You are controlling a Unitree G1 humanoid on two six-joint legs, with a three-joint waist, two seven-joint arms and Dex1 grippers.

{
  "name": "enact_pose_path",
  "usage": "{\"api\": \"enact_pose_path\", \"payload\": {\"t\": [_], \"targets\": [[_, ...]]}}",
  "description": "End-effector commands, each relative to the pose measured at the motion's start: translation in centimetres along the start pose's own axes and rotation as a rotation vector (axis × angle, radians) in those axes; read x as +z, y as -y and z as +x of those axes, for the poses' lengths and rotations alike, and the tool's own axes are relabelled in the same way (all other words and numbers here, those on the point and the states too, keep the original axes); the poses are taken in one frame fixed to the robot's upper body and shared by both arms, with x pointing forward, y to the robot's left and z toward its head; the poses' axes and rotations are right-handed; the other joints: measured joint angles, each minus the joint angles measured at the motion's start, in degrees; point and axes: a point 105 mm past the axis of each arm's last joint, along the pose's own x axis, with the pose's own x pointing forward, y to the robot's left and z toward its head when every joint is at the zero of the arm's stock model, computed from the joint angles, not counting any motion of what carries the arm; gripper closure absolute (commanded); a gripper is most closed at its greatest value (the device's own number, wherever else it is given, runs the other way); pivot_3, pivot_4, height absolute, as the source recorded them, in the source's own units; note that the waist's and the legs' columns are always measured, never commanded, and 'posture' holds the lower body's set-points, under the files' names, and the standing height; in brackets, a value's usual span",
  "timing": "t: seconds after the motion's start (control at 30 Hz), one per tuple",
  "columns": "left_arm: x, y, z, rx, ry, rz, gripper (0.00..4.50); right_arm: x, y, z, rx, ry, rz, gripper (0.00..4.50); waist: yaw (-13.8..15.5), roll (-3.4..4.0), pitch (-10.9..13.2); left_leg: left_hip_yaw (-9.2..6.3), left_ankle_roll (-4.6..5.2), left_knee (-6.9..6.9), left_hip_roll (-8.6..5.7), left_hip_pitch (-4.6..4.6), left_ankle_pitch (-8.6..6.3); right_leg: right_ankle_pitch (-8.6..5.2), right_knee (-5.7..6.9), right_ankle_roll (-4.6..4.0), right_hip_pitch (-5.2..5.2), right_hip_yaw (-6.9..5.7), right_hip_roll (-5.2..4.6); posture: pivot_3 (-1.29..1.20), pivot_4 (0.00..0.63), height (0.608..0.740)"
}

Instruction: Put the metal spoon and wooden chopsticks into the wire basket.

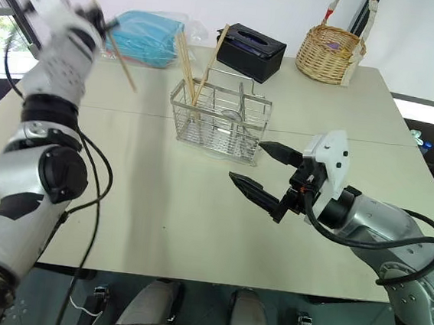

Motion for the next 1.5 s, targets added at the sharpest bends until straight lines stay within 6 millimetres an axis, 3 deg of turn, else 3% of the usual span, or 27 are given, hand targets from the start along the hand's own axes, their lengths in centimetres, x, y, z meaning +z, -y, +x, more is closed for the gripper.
{"api": "enact_pose_path", "payload": {"t": [0.03, 0.1, 0.2, 0.37, 0.7, 0.8, 1.03, 1.13, 1.3, 1.5], "targets": [[2.6, 4.7, 0.2, -0.186, 0.074, -0.091, 4.40, 1.1, 0.0, -0.2, -0.001, 0.027, -0.028, 0.00, -0.03, 0.02, -0.01, -0.01, 0.01, 0.00, 0.00, 0.02, -0.01, 0.00, 0.00, 0.00, 0.03, 0.00, 0.00, 0.00, 0.150, 0.660], [2.3, 6.6, -0.1, -0.259, 0.063, -0.117, 4.40, 1.1, -0.1, -0.1, -0.002, 0.028, -0.026, 0.00, -0.17, 0.04, -0.01, -0.01, 0.02, 0.00, 0.01, 0.11, 0.00, -0.01, 0.01, 0.01, 0.10, 0.00, 0.02, 0.00, 0.150, 0.660], [0.2, 8.4, -0.5, -0.318, 0.015, -0.095, 4.40, 1.1, -0.1, -0.2, -0.012, 0.031, -0.022, 0.00, -0.19, 0.04, 0.00, -0.04, 0.02, 0.02, 0.11, 0.14, 0.00, -0.01, 0.06, 0.01, 0.10, 0.00, 0.17, 0.00, 0.150, 0.660], [-3.4, 9.7, -1.5, -0.337, -0.065, -0.059, 4.40, 1.0, -0.2, -0.6, -0.038, 0.033, -0.019, 0.00, -0.34, 0.06, 0.00, -0.02, 0.03, 0.05, 0.15, 0.19, 0.01, 0.00, 0.10, 0.01, 0.12, 0.01, 0.20, 0.00, 0.150, 0.660], [-7.9, 11.4, -4.2, -0.438, -0.096, 0.147, 4.40, 0.9, -0.2, -1.1, -0.082, 0.038, -0.014, 0.00, 0.00, 0.06, 0.00, -0.03, 0.03, 0.06, 0.12, 0.12, 0.01, 0.00, 0.03, 0.00, 0.13, 0.01, 0.19, 0.00, 0.150, 0.660], [-8.9, 11.4, -4.8, -0.435, -0.114, 0.128, 3.41, 0.9, -0.1, -1.0, -0.087, 0.042, -0.011, 0.00, -0.07, 0.06, 0.00, -0.04, 0.03, 0.11, 0.11, 0.12, 0.00, 0.00, 0.02, 0.00, 0.16, 0.01, 0.18, 0.00, 0.150, 0.660], [-9.2, 11.4, -5.7, -0.432, -0.107, 0.088, 0.03, 1.0, 0.1, -1.0, -0.086, 0.042, -0.004, 0.00, -0.16, 0.07, 0.00, -0.03, 0.04, 0.10, 0.14, 0.13, 0.00, 0.00, 0.03, -0.01, 0.15, 0.01, 0.20, 0.00, 0.150, 0.660], [-8.6, 11.1, -5.9, -0.430, -0.092, 0.097, 0.03, 1.1, 0.3, -0.9, -0.086, 0.043, -0.003, 0.00, -0.11, 0.07, 0.00, -0.03, 0.04, 0.10, 0.14, 0.13, 0.00, 0.00, 0.03, -0.01, 0.16, 0.01, 0.20, 0.00, 0.150, 0.660], [-6.1, 8.6, -5.2, -0.436, -0.124, 0.150, 0.03, 1.0, 0.8, -1.0, -0.091, 0.027, -0.019, 0.00, -0.37, 0.12, 0.02, -0.02, 0.04, 0.10, 0.14, 0.16, 0.00, -0.01, 0.04, -0.01, 0.16, 0.01, 0.22, 0.00, 0.150, 0.660], [-3.7, 4.1, -6.4, -0.582, -0.233, 0.515, 0.03, 1.0, 3.1, -2.1, -0.131, -0.017, -0.075, 0.00, -1.62, 0.23, 0.07, -0.03, 0.04, 0.04, 0.11, 0.17, 0.00, -0.01, 0.08, -0.03, 0.12, 0.00, 0.36, 0.00, 0.150, 0.660]]}}
